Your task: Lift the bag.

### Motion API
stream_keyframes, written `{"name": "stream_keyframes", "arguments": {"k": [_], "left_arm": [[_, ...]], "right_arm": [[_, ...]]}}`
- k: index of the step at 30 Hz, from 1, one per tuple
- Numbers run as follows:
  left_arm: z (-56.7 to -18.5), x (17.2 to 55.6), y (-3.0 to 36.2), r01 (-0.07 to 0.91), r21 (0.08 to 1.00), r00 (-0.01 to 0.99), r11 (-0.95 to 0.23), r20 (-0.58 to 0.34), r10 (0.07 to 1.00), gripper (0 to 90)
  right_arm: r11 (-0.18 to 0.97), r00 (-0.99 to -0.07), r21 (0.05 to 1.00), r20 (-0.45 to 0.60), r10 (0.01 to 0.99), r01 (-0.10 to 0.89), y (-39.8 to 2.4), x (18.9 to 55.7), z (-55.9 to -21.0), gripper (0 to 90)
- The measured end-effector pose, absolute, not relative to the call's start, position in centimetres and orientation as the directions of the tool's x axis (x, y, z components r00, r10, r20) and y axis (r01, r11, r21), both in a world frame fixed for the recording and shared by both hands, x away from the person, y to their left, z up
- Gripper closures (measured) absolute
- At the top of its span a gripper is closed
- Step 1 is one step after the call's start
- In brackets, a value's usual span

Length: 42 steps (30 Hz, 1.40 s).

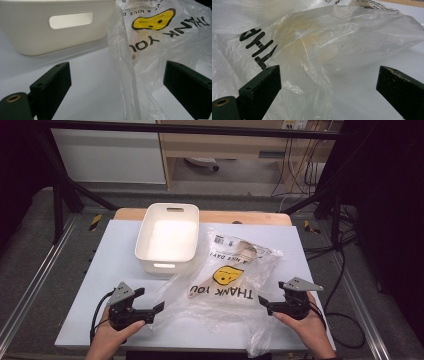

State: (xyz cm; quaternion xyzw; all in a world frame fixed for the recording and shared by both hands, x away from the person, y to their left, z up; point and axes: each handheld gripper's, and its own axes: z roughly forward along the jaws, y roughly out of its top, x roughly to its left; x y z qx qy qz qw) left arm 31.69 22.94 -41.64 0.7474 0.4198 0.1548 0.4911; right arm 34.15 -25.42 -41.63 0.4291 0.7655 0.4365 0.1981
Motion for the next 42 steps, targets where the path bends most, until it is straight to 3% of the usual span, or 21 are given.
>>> {"name": "stream_keyframes", "arguments": {"k": [21,42], "left_arm": [[-41.1,32.2,23.0,0.45,0.882,0.597,-0.141,-0.18,0.781,7.3],[-39.9,32.9,26.9,0.405,0.913,0.509,-0.057,-0.174,0.843,7.1]], "right_arm": [[0.233,-0.565,0.857,0.079,0.822,0.459,-25.1,34.3,-41.1,3.5],[0.11,-0.466,0.901,0.11,0.878,0.42,-27.4,34.5,-40.2,2.8]]}}
